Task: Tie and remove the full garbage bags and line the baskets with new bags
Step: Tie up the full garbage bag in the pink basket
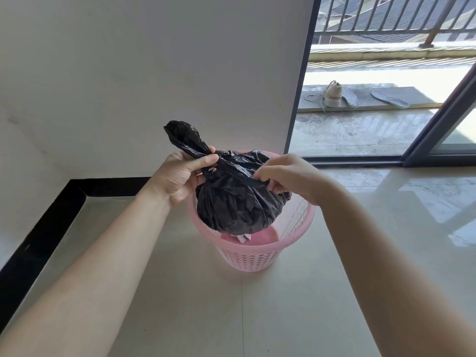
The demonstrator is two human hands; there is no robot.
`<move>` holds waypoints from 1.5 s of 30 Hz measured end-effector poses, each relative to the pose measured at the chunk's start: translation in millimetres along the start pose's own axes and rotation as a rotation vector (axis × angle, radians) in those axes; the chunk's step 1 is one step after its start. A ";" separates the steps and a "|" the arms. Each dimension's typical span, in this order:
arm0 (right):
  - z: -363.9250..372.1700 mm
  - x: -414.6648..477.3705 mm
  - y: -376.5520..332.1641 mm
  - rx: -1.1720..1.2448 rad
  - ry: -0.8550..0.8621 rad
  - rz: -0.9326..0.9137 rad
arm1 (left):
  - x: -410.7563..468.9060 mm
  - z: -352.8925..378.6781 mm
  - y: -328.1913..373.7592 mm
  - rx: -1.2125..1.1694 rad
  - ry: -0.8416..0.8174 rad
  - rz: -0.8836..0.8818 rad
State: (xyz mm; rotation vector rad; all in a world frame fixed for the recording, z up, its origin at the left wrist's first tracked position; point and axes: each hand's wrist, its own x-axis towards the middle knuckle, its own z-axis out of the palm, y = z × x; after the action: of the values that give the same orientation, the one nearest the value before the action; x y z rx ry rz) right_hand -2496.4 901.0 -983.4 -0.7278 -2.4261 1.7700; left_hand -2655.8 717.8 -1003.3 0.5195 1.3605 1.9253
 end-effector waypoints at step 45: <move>42.4 0.5 7.1 -0.244 0.383 -0.430 | -2.8 33.9 -17.8 -0.060 0.153 -0.047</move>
State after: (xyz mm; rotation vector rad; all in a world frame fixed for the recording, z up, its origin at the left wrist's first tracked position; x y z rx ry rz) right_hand -2507.6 865.3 -1004.5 -0.4567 -2.3243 1.0825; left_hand -2625.4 740.9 -1007.3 0.3143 1.3923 1.9940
